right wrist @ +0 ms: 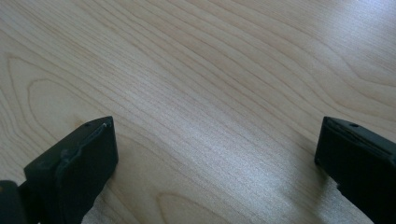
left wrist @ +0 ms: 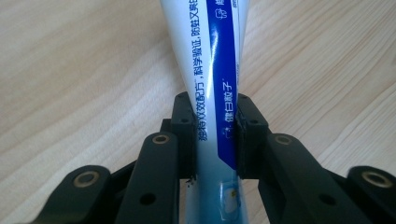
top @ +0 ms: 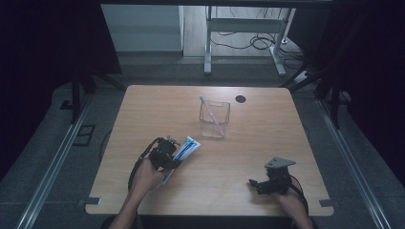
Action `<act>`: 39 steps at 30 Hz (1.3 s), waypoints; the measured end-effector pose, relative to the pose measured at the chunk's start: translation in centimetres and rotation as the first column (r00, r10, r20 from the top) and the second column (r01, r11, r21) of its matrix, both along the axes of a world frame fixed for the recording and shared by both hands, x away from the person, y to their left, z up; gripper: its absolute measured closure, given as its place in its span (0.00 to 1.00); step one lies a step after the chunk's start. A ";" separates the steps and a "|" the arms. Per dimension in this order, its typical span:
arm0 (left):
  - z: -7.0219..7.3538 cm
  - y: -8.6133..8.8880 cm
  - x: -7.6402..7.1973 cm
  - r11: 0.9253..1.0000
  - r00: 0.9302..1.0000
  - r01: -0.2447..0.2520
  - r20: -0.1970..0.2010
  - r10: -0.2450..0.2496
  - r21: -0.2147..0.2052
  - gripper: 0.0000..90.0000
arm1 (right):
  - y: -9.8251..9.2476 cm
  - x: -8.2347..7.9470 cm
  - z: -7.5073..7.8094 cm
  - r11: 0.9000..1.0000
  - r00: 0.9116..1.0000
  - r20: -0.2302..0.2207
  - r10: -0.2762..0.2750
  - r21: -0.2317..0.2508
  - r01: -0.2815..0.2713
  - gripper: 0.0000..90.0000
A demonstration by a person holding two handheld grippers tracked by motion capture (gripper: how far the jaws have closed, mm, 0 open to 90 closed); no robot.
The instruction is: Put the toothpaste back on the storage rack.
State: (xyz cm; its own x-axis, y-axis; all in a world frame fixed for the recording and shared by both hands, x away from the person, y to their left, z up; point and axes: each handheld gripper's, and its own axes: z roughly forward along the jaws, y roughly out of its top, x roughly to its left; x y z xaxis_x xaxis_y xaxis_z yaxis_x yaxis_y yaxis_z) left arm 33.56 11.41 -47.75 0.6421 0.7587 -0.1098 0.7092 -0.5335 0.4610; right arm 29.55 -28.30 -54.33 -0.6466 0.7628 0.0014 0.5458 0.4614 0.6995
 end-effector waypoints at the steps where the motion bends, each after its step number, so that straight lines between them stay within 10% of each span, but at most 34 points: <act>1: 0.3 -0.1 0.1 1.000 1.000 0.000 0.009 0.000 -0.007 0.82 | 0.0 0.0 0.0 1.000 1.000 0.000 0.000 0.000 0.000 0.00; 39: 7.3 -3.0 3.5 0.991 0.984 0.052 0.177 -0.031 -0.119 0.82 | 0.0 0.0 0.0 1.000 1.000 0.003 0.004 -0.003 -0.004 0.00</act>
